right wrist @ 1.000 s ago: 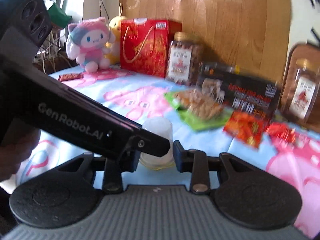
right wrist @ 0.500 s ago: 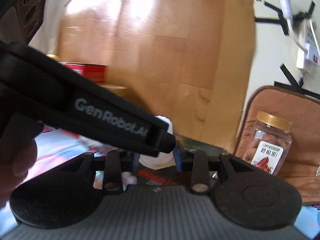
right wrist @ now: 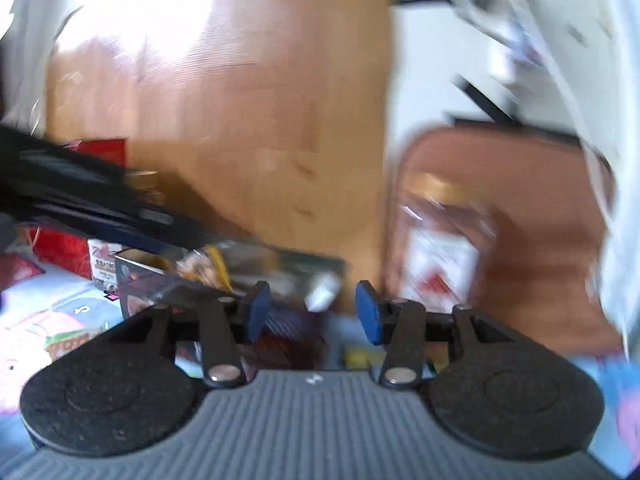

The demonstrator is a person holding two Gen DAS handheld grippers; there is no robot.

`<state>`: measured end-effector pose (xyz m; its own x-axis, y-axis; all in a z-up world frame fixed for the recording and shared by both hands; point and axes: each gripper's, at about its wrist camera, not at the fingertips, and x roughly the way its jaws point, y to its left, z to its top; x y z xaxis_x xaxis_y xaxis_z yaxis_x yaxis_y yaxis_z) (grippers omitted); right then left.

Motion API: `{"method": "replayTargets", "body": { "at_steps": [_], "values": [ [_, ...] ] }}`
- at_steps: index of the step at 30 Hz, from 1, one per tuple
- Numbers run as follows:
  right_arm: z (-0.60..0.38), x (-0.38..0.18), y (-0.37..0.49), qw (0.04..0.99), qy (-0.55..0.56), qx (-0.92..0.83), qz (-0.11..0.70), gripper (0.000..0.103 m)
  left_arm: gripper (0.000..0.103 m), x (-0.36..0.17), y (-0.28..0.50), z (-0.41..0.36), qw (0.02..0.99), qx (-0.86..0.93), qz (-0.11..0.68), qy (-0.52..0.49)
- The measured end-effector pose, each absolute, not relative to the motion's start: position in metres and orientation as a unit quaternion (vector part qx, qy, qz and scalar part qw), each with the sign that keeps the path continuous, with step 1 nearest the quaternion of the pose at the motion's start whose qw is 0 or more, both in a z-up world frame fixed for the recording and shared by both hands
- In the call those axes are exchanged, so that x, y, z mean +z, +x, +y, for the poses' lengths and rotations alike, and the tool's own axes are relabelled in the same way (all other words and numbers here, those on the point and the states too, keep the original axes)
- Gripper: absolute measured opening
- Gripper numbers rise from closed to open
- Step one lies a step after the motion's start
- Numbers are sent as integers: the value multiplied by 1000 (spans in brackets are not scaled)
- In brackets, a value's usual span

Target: Organize snacks

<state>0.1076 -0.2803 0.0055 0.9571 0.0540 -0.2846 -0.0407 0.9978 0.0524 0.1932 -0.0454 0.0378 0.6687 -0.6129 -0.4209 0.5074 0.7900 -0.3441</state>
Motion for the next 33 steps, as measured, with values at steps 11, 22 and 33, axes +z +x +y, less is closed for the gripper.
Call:
{"method": "replayTargets", "body": {
  "at_steps": [11, 22, 33],
  "values": [
    [-296, -25, 119, 956, 94, 32, 277, 49, 46, -10, 159, -64, 879, -305, 357, -79],
    [-295, -28, 79, 925, 203, 131, 294, 22, 46, -14, 142, -42, 863, -318, 378, -108],
    [-266, -41, -14, 880, 286, 196, 324, 21, 48, -34, 83, -24, 822, -370, 417, -114]
  ]
}}
